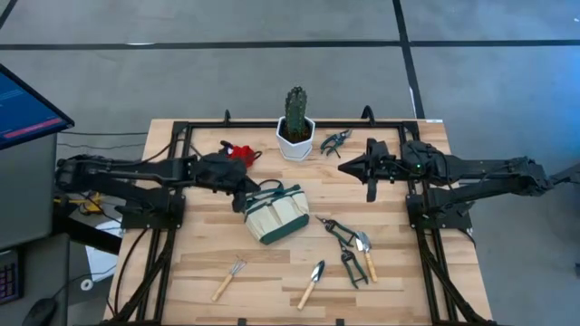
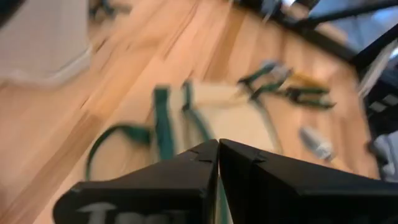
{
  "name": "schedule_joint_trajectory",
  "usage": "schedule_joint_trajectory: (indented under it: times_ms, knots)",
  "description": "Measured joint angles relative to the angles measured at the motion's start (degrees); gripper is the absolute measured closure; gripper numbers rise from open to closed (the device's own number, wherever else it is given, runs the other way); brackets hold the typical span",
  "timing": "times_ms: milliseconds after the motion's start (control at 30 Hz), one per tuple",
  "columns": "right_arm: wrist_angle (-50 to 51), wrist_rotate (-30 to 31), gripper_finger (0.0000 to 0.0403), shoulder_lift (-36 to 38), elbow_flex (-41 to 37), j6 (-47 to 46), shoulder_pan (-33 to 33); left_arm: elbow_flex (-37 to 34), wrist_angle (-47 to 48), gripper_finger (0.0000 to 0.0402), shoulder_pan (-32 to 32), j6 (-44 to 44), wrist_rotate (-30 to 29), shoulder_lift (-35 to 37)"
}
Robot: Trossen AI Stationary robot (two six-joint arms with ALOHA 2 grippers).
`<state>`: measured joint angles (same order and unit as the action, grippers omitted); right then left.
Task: Pick & Place Garden tools in Gardening bag
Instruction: Prepare the gardening bag
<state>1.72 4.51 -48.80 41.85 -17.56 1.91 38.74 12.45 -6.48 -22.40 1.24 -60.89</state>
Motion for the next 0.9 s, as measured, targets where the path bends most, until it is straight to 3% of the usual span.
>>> schedule_joint_trajectory:
  times_ms: [167, 300, 467, 733, 900]
  knots:
    - [2.54, 0.00, 0.0403, 0.00, 0.00, 0.01, 0.00, 0.00, 5.29, 0.0399, -1.99, 1.60, 2.24, 0.07]
    - [3.77, 0.00, 0.0403, 0.00, 0.00, 0.00, 0.00, 0.00, 5.48, 0.0399, -1.96, 8.55, 1.57, 0.07]
    - [4.09, 0.00, 0.0403, 0.00, 0.00, 0.01, 0.00, -0.03, 5.58, 0.0394, -1.96, 10.04, -3.73, 0.07]
    - [5.59, 0.00, 0.0403, 0.00, 0.00, 0.01, 0.00, -4.44, 5.65, 0.0333, -1.43, 9.57, -4.27, 0.07]
    - [5.75, 0.00, 0.0403, 0.00, 0.00, 0.02, 0.00, -7.42, 5.16, 0.0288, -1.26, 4.62, -3.25, 0.07]
